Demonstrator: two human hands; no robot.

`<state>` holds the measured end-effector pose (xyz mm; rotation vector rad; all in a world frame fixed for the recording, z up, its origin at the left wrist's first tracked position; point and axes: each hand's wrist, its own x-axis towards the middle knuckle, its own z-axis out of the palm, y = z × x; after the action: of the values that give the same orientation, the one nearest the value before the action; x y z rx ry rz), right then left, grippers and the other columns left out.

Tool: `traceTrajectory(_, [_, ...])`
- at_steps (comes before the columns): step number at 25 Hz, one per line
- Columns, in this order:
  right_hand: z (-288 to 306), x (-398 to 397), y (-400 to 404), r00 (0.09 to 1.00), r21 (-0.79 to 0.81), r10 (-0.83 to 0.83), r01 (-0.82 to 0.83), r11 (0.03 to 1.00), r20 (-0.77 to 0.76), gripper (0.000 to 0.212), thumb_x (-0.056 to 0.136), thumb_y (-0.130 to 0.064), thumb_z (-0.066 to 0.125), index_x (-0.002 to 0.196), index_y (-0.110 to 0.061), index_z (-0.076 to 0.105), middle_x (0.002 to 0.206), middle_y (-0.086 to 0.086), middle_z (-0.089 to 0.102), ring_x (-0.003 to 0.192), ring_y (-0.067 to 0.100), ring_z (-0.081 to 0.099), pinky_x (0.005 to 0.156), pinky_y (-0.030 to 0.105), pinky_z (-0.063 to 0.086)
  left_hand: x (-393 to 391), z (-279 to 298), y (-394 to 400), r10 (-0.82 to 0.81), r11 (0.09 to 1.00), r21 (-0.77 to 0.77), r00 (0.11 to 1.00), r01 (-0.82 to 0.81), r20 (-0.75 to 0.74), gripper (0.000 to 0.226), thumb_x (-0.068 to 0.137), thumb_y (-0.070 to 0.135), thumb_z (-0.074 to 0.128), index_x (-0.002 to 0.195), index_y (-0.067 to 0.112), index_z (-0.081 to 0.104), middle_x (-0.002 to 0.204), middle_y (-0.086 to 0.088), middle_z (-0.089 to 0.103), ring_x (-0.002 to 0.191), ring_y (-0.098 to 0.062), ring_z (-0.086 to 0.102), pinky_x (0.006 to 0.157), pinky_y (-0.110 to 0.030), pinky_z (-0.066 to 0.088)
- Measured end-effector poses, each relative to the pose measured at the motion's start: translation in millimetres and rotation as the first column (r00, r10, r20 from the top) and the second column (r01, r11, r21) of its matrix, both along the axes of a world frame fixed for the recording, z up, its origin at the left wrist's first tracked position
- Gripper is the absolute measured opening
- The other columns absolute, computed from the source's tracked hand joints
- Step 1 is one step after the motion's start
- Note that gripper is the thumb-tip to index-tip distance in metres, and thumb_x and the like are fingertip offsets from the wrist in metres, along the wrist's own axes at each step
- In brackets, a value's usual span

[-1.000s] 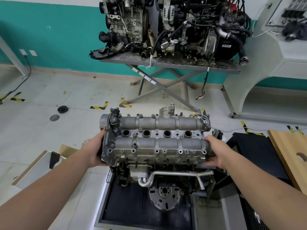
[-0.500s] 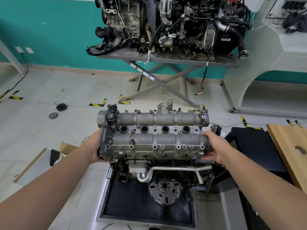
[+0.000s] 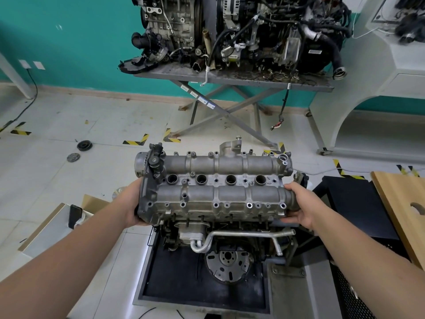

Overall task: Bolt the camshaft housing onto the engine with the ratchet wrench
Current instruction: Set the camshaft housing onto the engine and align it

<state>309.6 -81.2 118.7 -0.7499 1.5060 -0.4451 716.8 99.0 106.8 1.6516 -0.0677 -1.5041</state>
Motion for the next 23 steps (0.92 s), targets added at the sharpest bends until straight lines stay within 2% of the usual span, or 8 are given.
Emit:
traceTrajectory(3, [-2, 1, -1, 1.0, 0.011, -0.009, 0.009, 1.0, -0.01, 0.036, 0.082, -0.036, 0.069, 0.11, -0.013, 0.061, 0.112, 0.023, 0.064, 0.098, 0.042, 0.067, 0.068, 0.06, 0.058, -3, 5, 2, 0.009, 1.0, 0.017, 0.999, -0.01, 0.03, 0.06, 0.073, 0.064, 0.068, 0.111, 0.017, 0.07, 0.112, -0.015, 0.073, 0.099, -0.04, 0.069, 0.09, -0.058, 0.051])
traceTrajectory(5, [-1, 3, -1, 0.999, -0.002, -0.005, 0.005, 1.0, -0.045, 0.039, 0.079, -0.035, 0.067, 0.11, -0.011, 0.063, 0.11, 0.021, 0.065, 0.099, 0.041, 0.067, 0.07, 0.066, 0.056, -7, 8, 4, 0.069, 0.998, 0.001, 0.98, -0.07, 0.184, 0.058, 0.08, 0.063, 0.063, 0.115, 0.017, 0.066, 0.108, -0.012, 0.072, 0.1, -0.036, 0.069, 0.087, -0.049, 0.054])
traceTrajectory(7, [2, 7, 1, 0.997, -0.041, -0.023, 0.02, 0.999, -0.073, 0.038, 0.079, -0.034, 0.066, 0.108, -0.01, 0.064, 0.11, 0.019, 0.064, 0.1, 0.038, 0.065, 0.066, 0.065, 0.056, -12, 13, 7, 0.213, 0.977, -0.126, 0.843, -0.173, 0.494, 0.057, 0.085, 0.066, 0.054, 0.117, 0.02, 0.062, 0.1, -0.002, 0.07, 0.095, -0.025, 0.068, 0.071, -0.036, 0.053])
traceTrajectory(9, [5, 9, 2, 0.995, -0.084, -0.027, 0.019, 0.996, -0.097, 0.034, 0.081, -0.034, 0.064, 0.106, -0.011, 0.063, 0.111, 0.018, 0.062, 0.1, 0.036, 0.064, 0.063, 0.058, 0.058, -22, 22, 11, 0.287, 0.954, -0.252, 0.737, -0.162, 0.611, 0.052, 0.08, 0.073, 0.052, 0.108, 0.03, 0.063, 0.094, 0.007, 0.069, 0.086, -0.016, 0.067, 0.062, -0.032, 0.049])
traceTrajectory(12, [7, 9, 2, 0.989, -0.137, 0.0, -0.02, 0.99, -0.148, 0.033, 0.082, -0.034, 0.06, 0.103, -0.008, 0.064, 0.112, 0.021, 0.067, 0.097, 0.036, 0.067, 0.072, 0.054, 0.06, -40, 18, 11, 0.134, 0.979, -0.204, 0.674, 0.024, 0.726, 0.037, 0.083, 0.064, 0.059, 0.091, 0.027, 0.065, 0.082, 0.0, 0.07, 0.074, -0.025, 0.069, 0.055, -0.037, 0.054])
traceTrajectory(16, [4, 8, -2, 0.989, -0.162, -0.023, 0.0, 0.987, -0.143, 0.033, 0.08, -0.032, 0.063, 0.1, -0.006, 0.063, 0.104, 0.019, 0.068, 0.091, 0.036, 0.069, 0.065, 0.049, 0.061, -46, 10, 7, 0.129, 0.988, -0.153, 0.504, 0.006, 0.854, 0.034, 0.099, 0.041, 0.044, 0.078, 0.016, 0.055, 0.084, -0.01, 0.061, 0.079, -0.031, 0.06, 0.067, -0.044, 0.048])
traceTrajectory(19, [1, 6, -7, 0.99, -0.169, -0.034, 0.01, 0.986, -0.138, 0.033, 0.077, -0.031, 0.065, 0.098, -0.006, 0.063, 0.099, 0.019, 0.068, 0.086, 0.036, 0.069, 0.061, 0.047, 0.06, -44, 8, 5, 0.12, 0.99, -0.141, 0.464, 0.011, 0.878, 0.032, 0.101, 0.038, 0.04, 0.079, 0.018, 0.053, 0.089, -0.01, 0.06, 0.083, -0.03, 0.057, 0.076, -0.047, 0.047])
traceTrajectory(23, [-3, 5, -10, 0.991, -0.167, -0.032, 0.01, 0.986, -0.131, 0.035, 0.074, -0.033, 0.065, 0.097, -0.007, 0.064, 0.098, 0.019, 0.069, 0.085, 0.037, 0.07, 0.059, 0.048, 0.06, -45, 7, 4, 0.141, 0.987, -0.163, 0.452, 0.01, 0.881, 0.034, 0.101, 0.037, 0.04, 0.078, 0.015, 0.052, 0.088, -0.01, 0.059, 0.084, -0.031, 0.056, 0.077, -0.049, 0.047])
